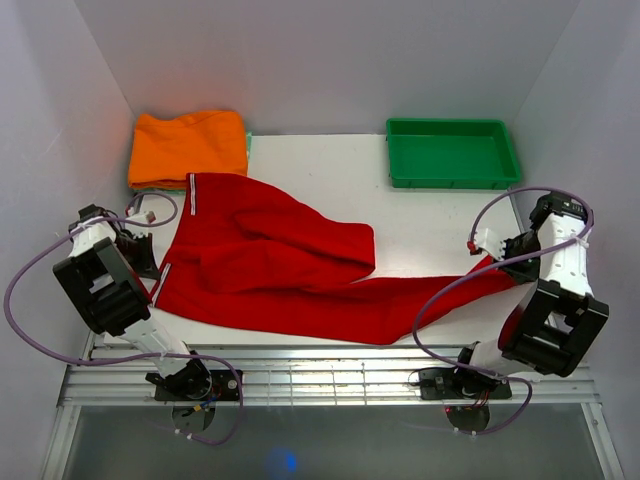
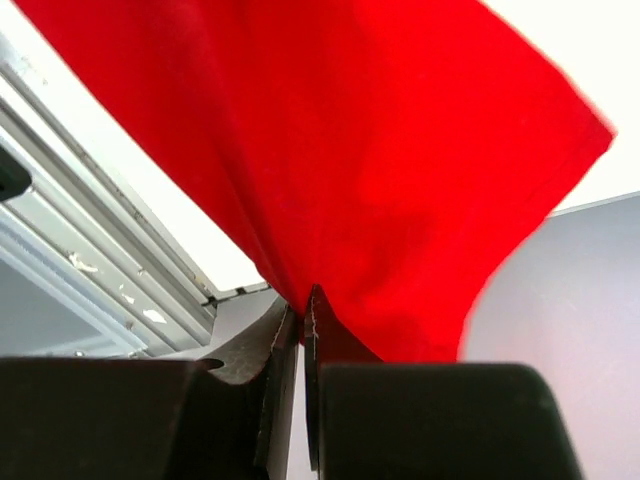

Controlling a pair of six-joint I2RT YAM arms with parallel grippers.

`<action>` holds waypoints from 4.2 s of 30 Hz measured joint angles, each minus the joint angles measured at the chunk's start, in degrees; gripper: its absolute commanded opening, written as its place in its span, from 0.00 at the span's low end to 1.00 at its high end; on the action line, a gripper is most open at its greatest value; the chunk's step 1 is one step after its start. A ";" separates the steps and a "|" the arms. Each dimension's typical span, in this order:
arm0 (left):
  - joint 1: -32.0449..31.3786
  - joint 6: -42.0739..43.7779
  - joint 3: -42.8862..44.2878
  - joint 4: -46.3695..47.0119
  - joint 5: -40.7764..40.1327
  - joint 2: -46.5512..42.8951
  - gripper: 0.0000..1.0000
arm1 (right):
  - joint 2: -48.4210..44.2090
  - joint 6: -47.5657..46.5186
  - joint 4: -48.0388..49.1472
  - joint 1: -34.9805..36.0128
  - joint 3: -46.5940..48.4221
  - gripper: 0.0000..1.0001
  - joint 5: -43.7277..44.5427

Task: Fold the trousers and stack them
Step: Flatten the trousers out

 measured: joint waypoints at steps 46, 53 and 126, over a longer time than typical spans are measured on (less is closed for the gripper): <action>0.98 -1.86 -4.92 6.03 -4.20 -1.07 0.00 | 13.49 3.02 13.90 -9.84 28.55 0.90 -22.77; 0.96 -2.19 -4.55 6.21 -4.24 0.33 0.00 | 24.87 -12.76 6.91 -15.61 29.79 0.90 -31.78; 1.64 3.80 -11.56 6.95 2.78 -12.07 0.00 | 26.12 62.34 31.17 55.12 38.05 0.87 -24.20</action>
